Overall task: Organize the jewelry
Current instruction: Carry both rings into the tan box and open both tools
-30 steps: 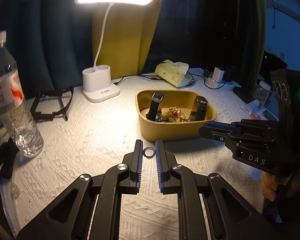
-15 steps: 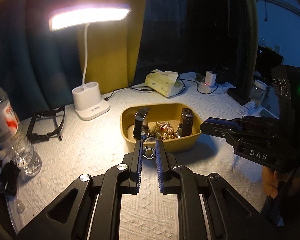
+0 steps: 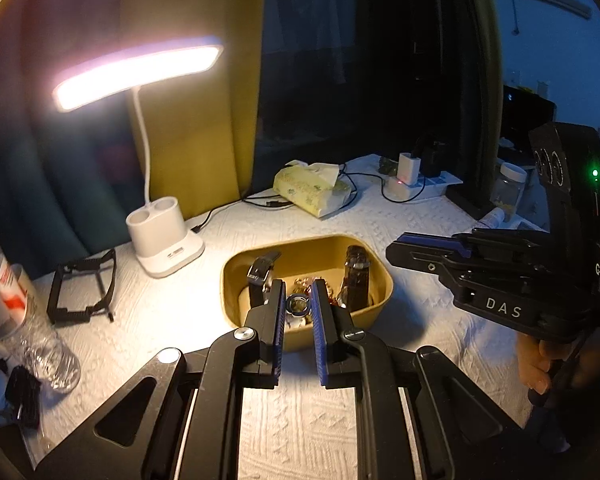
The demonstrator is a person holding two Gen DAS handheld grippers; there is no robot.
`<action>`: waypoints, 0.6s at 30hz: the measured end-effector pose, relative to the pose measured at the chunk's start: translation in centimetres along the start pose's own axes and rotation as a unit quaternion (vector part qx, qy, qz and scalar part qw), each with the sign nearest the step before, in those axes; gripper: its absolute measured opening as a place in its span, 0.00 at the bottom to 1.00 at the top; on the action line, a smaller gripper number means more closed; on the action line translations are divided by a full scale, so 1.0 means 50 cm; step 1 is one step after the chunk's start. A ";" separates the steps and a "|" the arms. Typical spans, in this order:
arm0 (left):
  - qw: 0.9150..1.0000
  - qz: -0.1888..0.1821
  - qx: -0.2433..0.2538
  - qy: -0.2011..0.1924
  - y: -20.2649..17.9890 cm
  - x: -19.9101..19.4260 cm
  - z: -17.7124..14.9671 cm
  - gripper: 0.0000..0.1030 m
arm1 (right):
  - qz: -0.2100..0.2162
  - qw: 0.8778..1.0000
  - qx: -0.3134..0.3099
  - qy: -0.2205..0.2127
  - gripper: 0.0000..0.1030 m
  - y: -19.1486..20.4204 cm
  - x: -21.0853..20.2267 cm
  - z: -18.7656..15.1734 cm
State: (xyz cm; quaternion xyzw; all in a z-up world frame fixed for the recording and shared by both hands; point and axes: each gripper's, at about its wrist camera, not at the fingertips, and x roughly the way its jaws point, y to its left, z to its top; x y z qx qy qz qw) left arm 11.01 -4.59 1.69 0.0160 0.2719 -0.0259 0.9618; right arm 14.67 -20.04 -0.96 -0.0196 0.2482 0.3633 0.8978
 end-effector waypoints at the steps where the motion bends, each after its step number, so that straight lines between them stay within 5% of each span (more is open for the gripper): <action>1: 1.000 -0.001 0.001 0.000 -0.001 0.003 0.003 0.14 | 0.000 1.000 0.000 -0.002 0.13 -0.003 0.002 0.003; 18: 0.999 -0.026 -0.012 0.025 0.019 0.101 0.021 0.14 | 0.008 1.000 0.001 0.007 0.13 -0.035 0.082 0.042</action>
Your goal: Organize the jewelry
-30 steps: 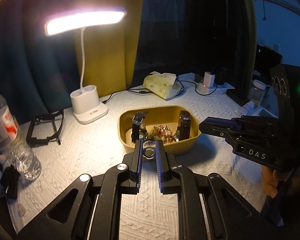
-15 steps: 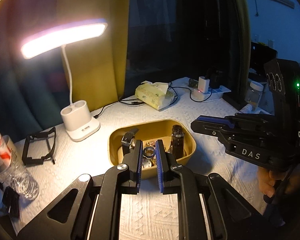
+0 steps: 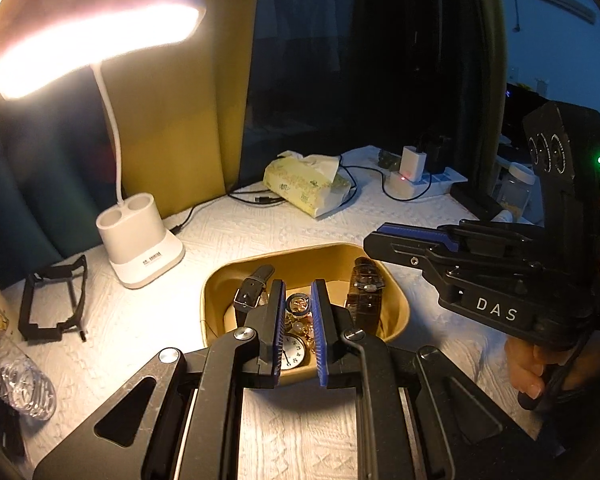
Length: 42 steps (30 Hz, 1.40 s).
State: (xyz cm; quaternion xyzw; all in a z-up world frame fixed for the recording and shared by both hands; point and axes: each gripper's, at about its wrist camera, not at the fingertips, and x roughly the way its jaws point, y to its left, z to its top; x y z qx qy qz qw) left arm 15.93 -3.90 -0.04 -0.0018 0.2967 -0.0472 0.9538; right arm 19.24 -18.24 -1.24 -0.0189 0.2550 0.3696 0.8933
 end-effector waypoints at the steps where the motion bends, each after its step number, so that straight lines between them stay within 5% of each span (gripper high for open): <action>1: 1.000 -0.002 -0.004 0.003 0.004 0.007 0.001 0.14 | -0.001 1.000 0.001 0.002 0.13 -0.001 0.007 0.002; 7: 1.000 -0.006 -0.013 0.016 0.018 0.031 0.002 0.18 | -0.007 1.000 0.005 0.015 0.14 -0.005 0.035 0.007; 9: 1.000 -0.008 -0.015 0.016 0.021 0.032 0.000 0.38 | -0.010 1.000 0.006 0.017 0.15 -0.006 0.039 0.006; 11: 1.000 -0.008 -0.018 0.015 0.022 0.030 -0.002 0.44 | -0.016 1.000 0.009 0.019 0.18 -0.008 0.040 0.006; 19: 1.000 -0.002 -0.028 0.008 0.031 0.011 -0.001 0.45 | -0.027 0.999 0.010 0.021 0.28 -0.006 0.029 0.003; 42: 0.999 0.005 -0.043 -0.012 0.046 -0.028 -0.005 0.45 | -0.033 0.999 0.003 0.019 0.30 0.019 0.003 0.004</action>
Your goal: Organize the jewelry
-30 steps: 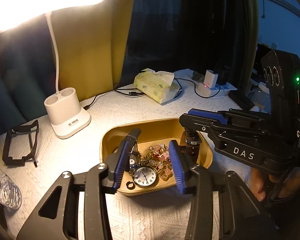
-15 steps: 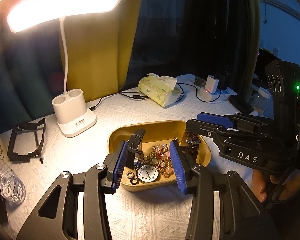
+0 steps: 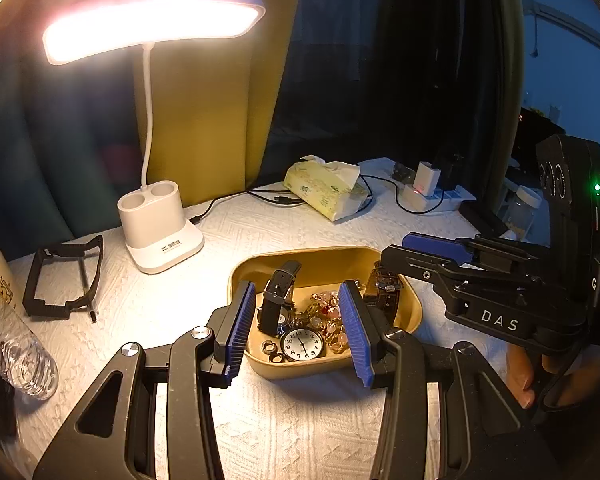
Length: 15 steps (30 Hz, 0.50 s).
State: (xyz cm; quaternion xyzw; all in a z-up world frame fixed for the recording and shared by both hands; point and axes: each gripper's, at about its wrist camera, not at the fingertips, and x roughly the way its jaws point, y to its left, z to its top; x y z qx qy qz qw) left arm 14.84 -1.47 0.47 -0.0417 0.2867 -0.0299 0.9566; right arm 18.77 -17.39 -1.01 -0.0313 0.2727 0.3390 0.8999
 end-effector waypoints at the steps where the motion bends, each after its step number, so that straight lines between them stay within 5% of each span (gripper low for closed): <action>1: 1.000 0.000 0.000 0.000 0.000 -0.001 -0.001 0.45 | 0.000 1.000 0.000 0.000 0.30 0.000 0.000 0.000; 15: 1.000 0.002 -0.002 -0.003 0.002 -0.007 0.002 0.45 | -0.002 1.000 0.000 -0.001 0.30 -0.001 -0.002 0.001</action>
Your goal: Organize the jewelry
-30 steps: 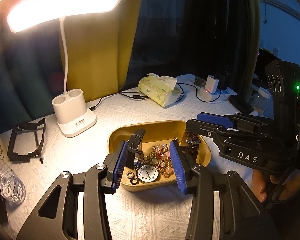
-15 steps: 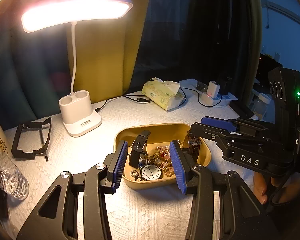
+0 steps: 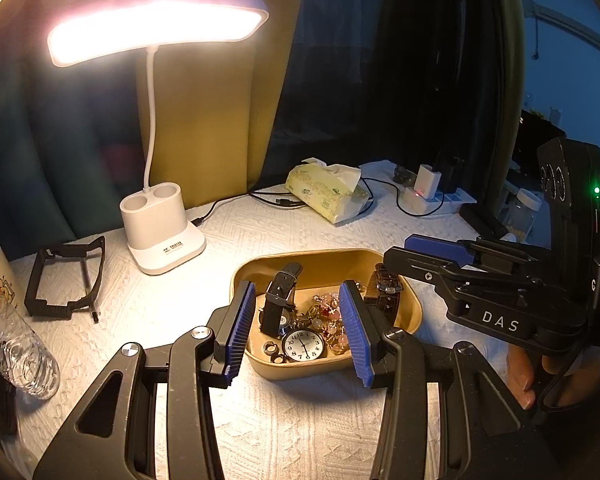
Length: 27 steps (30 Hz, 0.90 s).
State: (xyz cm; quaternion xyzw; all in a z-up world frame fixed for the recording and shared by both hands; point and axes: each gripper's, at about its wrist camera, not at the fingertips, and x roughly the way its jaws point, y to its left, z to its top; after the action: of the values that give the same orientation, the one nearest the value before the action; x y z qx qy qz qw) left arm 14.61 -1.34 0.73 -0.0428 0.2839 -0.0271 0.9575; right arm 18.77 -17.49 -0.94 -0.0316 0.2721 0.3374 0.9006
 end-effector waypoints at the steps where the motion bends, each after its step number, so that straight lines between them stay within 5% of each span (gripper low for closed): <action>1: 1.000 0.000 0.000 0.000 0.000 -0.001 0.000 0.45 | 0.000 1.000 0.000 0.000 0.30 0.000 -0.001 0.000; 27: 1.000 -0.014 -0.001 -0.015 -0.009 -0.039 -0.006 0.45 | -0.009 1.000 -0.012 -0.006 0.30 0.018 -0.030 -0.006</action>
State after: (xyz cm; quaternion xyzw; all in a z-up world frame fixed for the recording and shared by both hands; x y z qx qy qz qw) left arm 12.81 -1.64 1.57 -0.0482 0.2690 -0.0399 0.9611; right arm 17.11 -17.78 -0.31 -0.0429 0.2619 0.3332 0.9047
